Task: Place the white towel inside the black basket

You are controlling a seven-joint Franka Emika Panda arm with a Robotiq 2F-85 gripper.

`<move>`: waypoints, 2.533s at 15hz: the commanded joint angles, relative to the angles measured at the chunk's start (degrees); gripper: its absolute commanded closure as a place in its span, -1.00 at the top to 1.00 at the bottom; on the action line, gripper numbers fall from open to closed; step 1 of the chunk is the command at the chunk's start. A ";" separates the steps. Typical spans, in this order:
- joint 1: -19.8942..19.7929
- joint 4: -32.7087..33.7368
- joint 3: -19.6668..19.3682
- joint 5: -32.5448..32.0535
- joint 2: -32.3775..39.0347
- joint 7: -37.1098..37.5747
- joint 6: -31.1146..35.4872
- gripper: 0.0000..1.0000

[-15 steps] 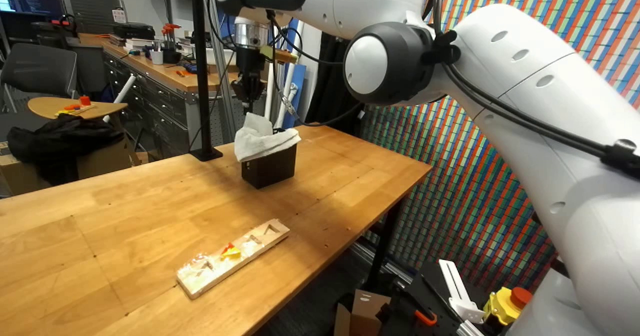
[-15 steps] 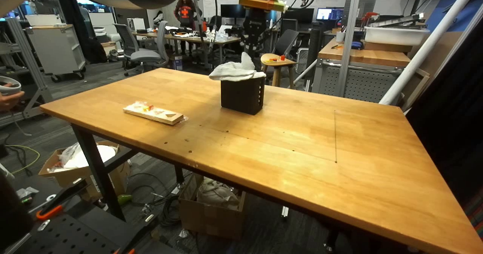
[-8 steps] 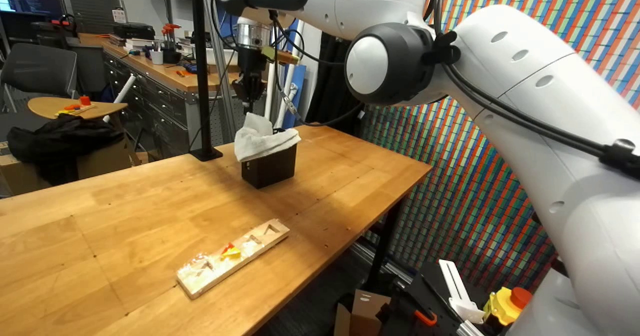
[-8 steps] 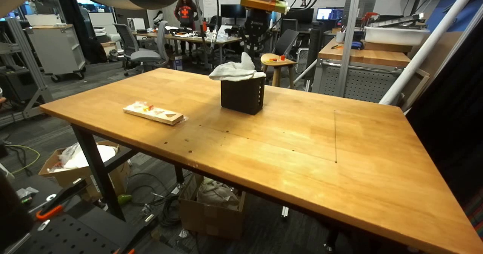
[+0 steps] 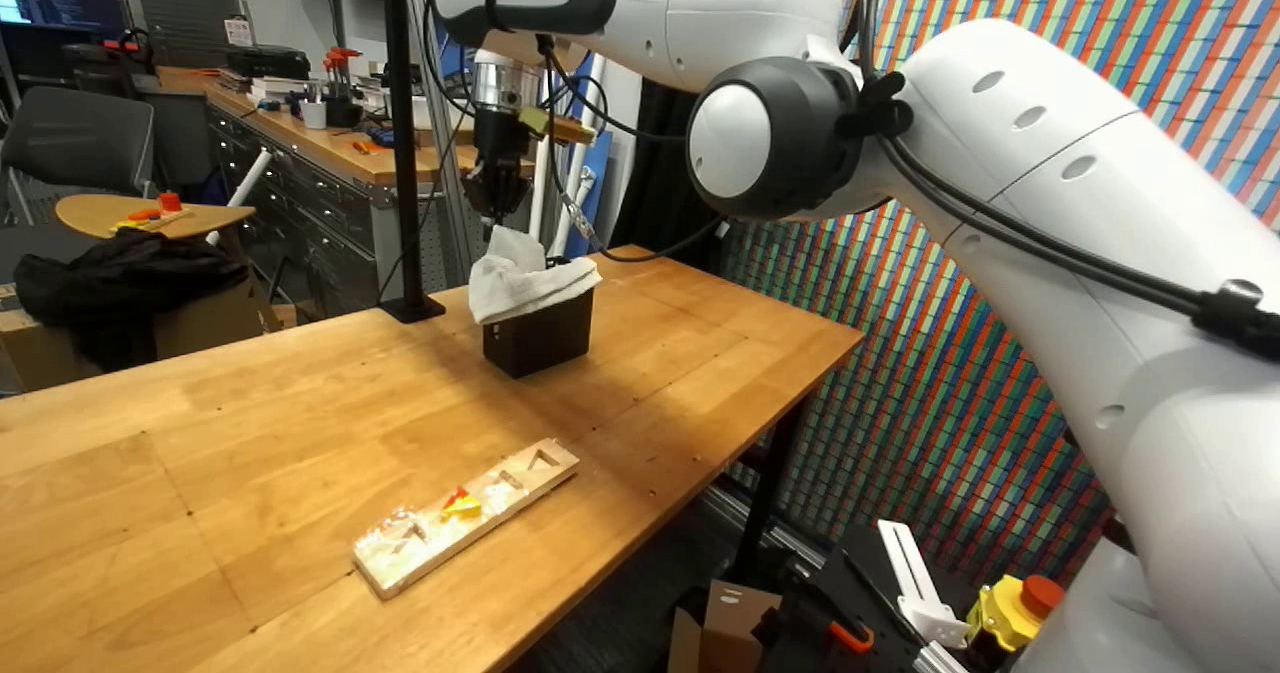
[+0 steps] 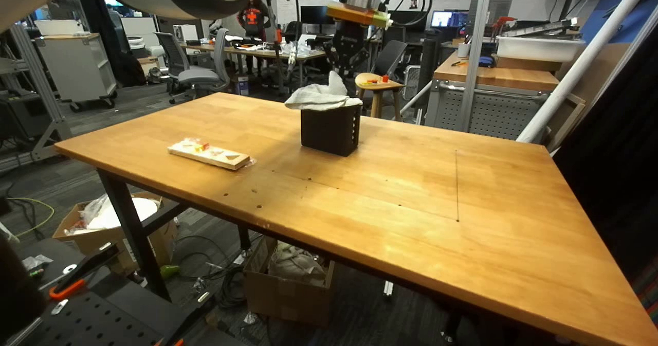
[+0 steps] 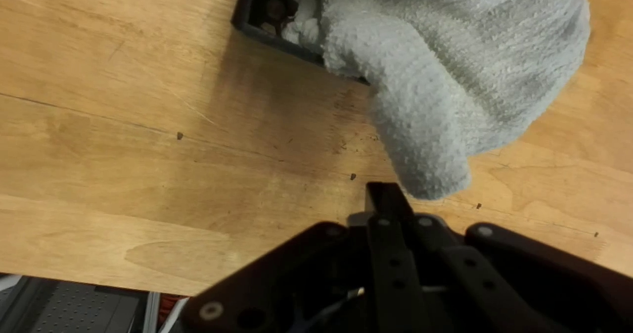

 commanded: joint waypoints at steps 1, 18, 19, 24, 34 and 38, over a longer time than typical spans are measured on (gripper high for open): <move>-0.37 -0.34 0.64 1.47 -0.78 1.55 1.03 -0.97; 0.04 -9.46 -0.59 0.64 -9.29 8.71 -4.01 -0.97; 0.02 -10.74 -0.59 0.64 -9.90 8.74 -3.59 -0.97; 0.24 -14.47 -0.75 -0.01 -11.60 7.92 -2.23 -0.98; 0.00 -22.66 -0.77 0.11 -14.20 7.50 1.72 -0.97; -0.20 -27.64 -0.81 0.13 -15.44 7.42 4.53 -0.98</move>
